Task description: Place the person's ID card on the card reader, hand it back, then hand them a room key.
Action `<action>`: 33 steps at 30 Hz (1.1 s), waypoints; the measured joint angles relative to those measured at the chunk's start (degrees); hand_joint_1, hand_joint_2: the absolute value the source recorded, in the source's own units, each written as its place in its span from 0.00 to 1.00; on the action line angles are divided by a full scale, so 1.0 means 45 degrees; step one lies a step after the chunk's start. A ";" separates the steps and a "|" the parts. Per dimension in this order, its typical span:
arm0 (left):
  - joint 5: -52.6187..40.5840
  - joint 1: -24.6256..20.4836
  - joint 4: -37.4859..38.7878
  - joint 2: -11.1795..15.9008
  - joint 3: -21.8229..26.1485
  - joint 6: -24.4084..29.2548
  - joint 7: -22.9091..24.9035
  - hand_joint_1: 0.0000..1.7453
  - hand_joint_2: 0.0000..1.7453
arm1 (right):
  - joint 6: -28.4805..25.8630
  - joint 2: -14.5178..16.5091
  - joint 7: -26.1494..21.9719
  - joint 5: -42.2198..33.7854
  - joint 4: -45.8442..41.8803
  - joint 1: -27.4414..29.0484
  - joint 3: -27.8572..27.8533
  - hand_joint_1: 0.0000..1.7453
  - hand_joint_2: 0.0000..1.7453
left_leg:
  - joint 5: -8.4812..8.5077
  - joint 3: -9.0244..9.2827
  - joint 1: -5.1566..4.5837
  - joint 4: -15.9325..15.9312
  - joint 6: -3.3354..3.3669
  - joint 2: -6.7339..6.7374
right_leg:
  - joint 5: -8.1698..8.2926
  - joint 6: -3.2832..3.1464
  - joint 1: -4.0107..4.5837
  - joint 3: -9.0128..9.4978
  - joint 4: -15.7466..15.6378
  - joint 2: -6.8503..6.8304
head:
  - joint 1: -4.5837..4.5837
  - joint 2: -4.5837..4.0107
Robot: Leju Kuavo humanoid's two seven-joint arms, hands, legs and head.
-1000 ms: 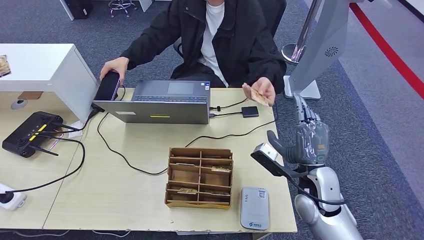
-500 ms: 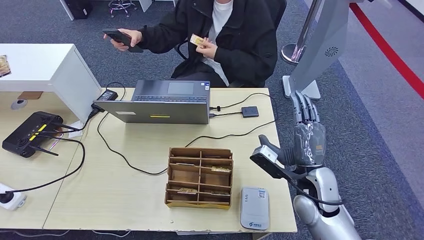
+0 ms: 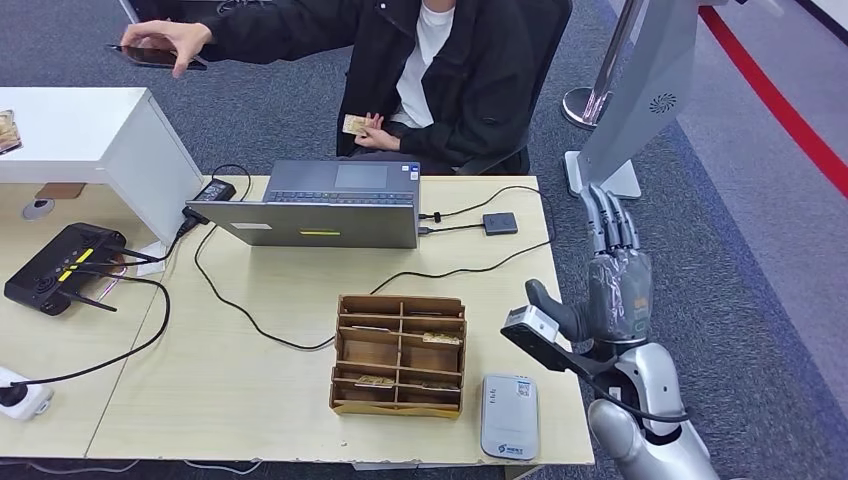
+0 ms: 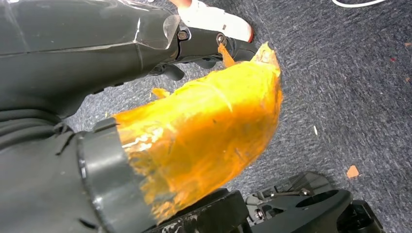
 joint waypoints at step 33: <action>0.0056 -0.0111 0.0000 -0.0012 0.0004 -0.0061 -0.0152 0.00 0.00 | 0.0877 -0.0743 -0.0304 0.1161 -0.0878 -0.0352 0.3630 0.00 1.00 | 0.0000 -0.0002 0.0001 0.0000 0.0000 0.0002 | 0.0000 0.0000 0.0000 0.0001 0.0000 0.0002 | 0.0001 0.0000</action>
